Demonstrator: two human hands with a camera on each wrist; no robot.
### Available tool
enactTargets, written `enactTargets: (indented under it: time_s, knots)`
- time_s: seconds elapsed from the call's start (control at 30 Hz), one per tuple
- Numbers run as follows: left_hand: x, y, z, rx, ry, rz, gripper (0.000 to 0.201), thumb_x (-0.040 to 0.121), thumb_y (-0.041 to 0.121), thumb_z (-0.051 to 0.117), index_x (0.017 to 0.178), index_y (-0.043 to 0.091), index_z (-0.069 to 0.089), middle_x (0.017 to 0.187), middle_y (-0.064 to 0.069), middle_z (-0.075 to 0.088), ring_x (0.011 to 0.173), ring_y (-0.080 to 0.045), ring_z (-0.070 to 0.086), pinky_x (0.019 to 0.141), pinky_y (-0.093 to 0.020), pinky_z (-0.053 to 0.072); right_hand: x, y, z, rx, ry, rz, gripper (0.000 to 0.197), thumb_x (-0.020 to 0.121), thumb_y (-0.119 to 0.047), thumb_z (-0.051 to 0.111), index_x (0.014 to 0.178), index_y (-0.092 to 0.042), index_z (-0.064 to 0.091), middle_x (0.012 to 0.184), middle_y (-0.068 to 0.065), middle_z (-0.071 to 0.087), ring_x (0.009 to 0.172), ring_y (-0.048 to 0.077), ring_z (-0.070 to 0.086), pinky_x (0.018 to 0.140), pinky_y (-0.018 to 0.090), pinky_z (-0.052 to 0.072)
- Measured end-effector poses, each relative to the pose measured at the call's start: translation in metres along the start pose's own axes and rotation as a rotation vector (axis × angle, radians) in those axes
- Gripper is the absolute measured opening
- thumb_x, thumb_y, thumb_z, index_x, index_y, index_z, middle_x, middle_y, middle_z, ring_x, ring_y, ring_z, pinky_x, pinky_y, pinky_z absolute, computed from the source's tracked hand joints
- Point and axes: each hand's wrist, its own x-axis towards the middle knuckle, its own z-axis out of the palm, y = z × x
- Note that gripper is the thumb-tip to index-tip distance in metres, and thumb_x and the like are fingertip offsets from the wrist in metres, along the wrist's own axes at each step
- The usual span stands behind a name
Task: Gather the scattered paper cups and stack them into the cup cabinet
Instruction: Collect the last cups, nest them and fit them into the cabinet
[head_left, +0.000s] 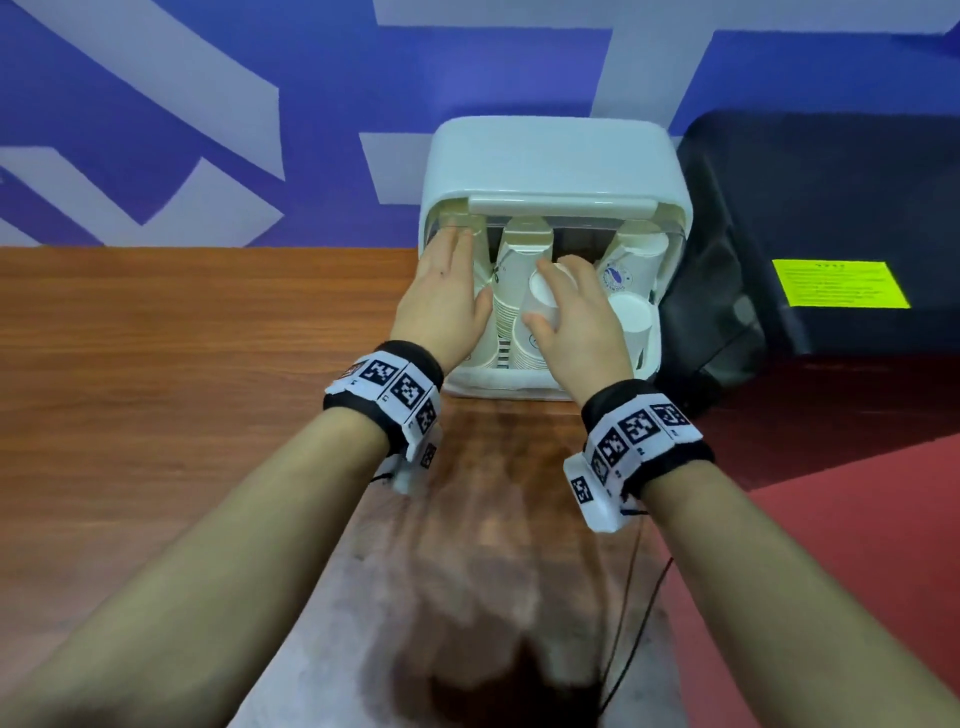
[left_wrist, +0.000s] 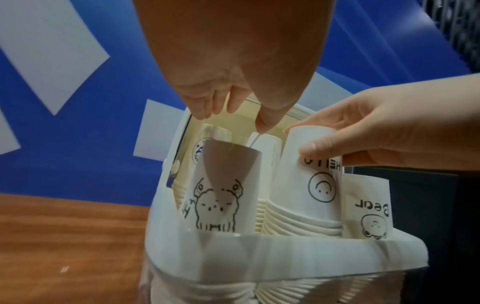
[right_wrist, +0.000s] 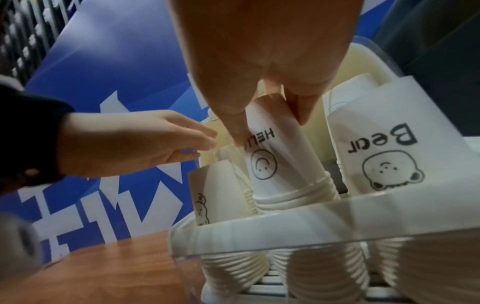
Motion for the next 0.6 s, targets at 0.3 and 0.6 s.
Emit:
enactTargets:
  time_s: [0.3,0.6]
  knots:
    - [0.002,-0.006,0.026,0.105,0.148,0.013,0.038,0.086,0.007,0.050,0.123,0.002,0.048,0.132,-0.015,0.043,0.122,-0.029,0.042,0.077,-0.036,0.047,-0.002,0.012,-0.002,0.020,0.036,-0.049,0.057,0.090,-0.023,0.063,0.143,-0.015,0.041,0.144,0.004,0.037,0.127,0.020,0.041,0.101,0.022,0.030]
    - [0.000,-0.007,0.019,0.191,0.257,-0.033,0.010,0.091,0.011,0.055,0.099,0.006,0.052,0.112,-0.008,0.051,0.100,-0.025,0.049,0.060,-0.032,0.030,-0.004,0.026,-0.006,0.083,0.066,-0.040,0.057,0.088,-0.024,0.066,0.141,-0.019,0.044,0.139,0.003,0.039,0.124,0.017,0.042,0.096,0.013,0.026]
